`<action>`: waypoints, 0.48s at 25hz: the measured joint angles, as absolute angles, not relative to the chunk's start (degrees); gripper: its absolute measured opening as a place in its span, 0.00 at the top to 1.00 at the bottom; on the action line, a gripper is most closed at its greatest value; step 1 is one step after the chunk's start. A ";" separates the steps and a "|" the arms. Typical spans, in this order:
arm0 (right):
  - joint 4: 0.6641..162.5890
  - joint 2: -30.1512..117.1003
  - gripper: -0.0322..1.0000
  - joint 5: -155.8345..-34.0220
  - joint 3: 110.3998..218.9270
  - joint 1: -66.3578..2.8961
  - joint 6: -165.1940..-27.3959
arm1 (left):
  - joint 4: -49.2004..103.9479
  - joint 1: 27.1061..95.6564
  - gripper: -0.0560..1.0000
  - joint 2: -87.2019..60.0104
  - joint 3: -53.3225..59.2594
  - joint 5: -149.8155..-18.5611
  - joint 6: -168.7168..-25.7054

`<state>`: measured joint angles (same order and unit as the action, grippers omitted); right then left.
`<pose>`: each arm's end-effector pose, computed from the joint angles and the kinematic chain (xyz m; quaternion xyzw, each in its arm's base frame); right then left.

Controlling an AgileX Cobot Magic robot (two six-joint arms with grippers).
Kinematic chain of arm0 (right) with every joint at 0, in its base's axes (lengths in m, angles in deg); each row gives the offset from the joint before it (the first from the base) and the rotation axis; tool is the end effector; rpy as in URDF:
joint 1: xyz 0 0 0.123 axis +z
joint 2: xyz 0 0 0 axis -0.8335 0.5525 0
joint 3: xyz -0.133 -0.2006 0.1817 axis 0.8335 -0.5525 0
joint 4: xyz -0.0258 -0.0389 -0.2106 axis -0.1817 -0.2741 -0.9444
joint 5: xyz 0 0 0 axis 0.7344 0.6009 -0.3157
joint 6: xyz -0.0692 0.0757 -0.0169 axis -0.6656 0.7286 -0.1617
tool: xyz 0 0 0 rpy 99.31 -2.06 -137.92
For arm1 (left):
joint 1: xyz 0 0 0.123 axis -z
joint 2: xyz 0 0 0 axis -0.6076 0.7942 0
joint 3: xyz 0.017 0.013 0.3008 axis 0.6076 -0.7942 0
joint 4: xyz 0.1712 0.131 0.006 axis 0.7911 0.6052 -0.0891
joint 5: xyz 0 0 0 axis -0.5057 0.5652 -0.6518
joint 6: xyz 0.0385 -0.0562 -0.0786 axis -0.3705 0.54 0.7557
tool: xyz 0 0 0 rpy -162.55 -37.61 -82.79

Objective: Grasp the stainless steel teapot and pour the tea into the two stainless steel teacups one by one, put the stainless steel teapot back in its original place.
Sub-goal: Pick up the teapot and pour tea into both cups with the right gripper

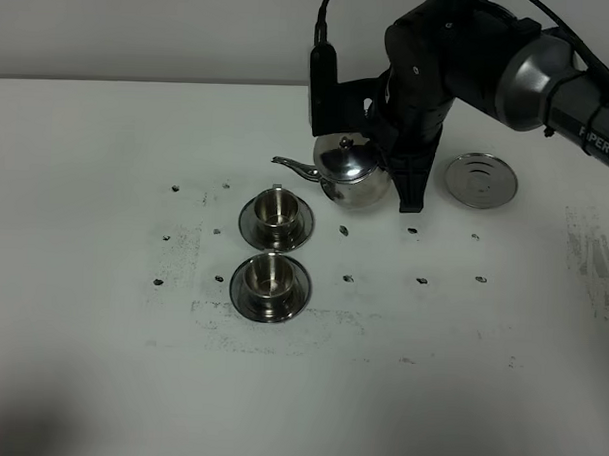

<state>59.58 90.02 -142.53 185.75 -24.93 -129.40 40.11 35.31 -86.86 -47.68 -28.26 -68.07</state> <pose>0.3790 0.2076 0.2429 -0.7113 0.6725 -0.1466 0.1424 -0.0421 -0.0027 0.2565 0.0210 0.8466 0.0259 0.5312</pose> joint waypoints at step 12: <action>53.68 92.88 0.77 -142.41 185.96 -24.11 -133.19 | 40.11 35.31 0.49 -86.86 -47.68 -28.26 -68.07</action>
